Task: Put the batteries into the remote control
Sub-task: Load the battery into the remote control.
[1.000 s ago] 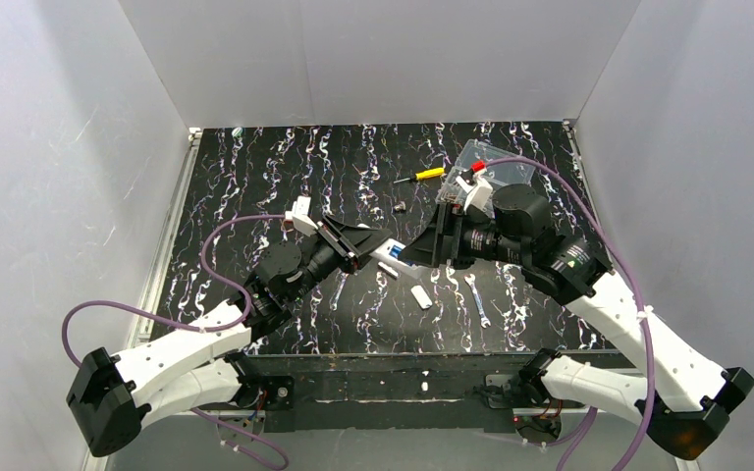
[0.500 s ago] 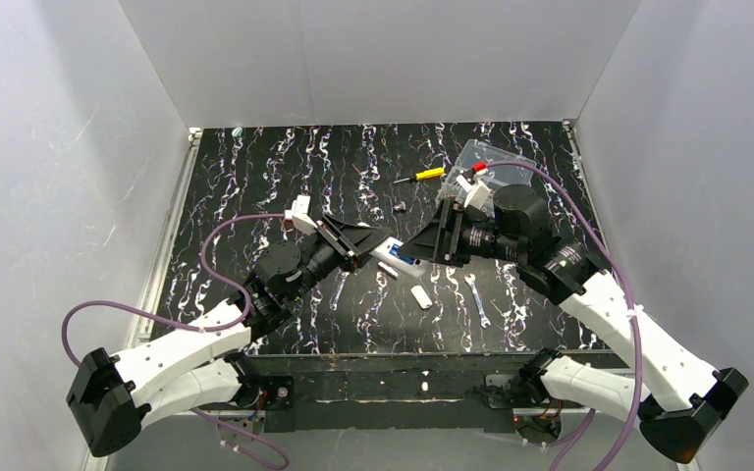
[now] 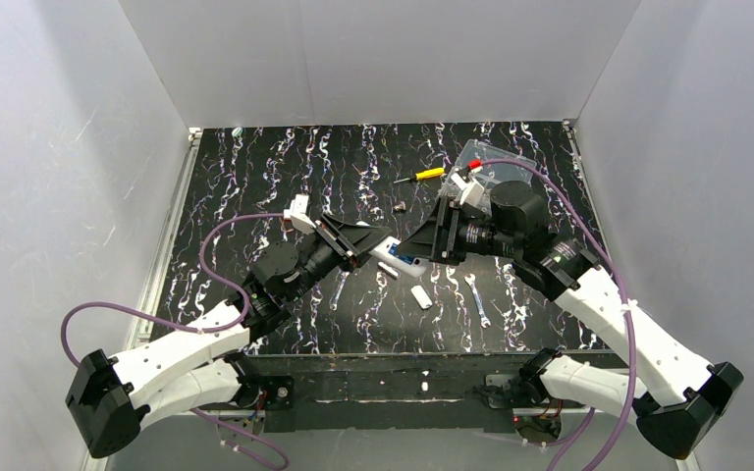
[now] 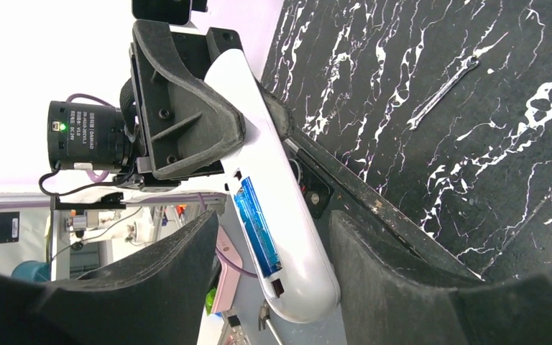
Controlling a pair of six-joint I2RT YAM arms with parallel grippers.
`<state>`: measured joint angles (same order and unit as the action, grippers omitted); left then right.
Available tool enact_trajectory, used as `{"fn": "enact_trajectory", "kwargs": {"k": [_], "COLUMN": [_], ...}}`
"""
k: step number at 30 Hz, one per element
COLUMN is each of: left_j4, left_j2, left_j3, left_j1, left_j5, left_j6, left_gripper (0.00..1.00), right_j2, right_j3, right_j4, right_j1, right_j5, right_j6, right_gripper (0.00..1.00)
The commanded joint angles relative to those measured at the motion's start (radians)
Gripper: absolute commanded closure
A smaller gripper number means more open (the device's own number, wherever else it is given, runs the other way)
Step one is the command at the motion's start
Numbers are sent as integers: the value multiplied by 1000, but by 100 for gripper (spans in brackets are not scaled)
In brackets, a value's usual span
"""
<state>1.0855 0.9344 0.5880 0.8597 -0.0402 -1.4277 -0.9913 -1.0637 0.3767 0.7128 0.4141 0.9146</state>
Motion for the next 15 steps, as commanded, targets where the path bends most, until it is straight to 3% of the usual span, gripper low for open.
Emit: {"fn": "enact_trajectory", "kwargs": {"k": [1,15], "left_j4": [84,83], "left_j2": [-20,-16], "left_j3": [38,39], "left_j1": [2,2], "left_j5": [2,2], "left_j6": [13,14], "left_gripper": [100,100], "right_j2": [-5,-9], "right_j3": [0,9], "right_j4": [-77,-81], "right_j1": [-1,-1], "right_j5": [44,54], "right_j6": [3,-1], "right_gripper": [33,54]}}
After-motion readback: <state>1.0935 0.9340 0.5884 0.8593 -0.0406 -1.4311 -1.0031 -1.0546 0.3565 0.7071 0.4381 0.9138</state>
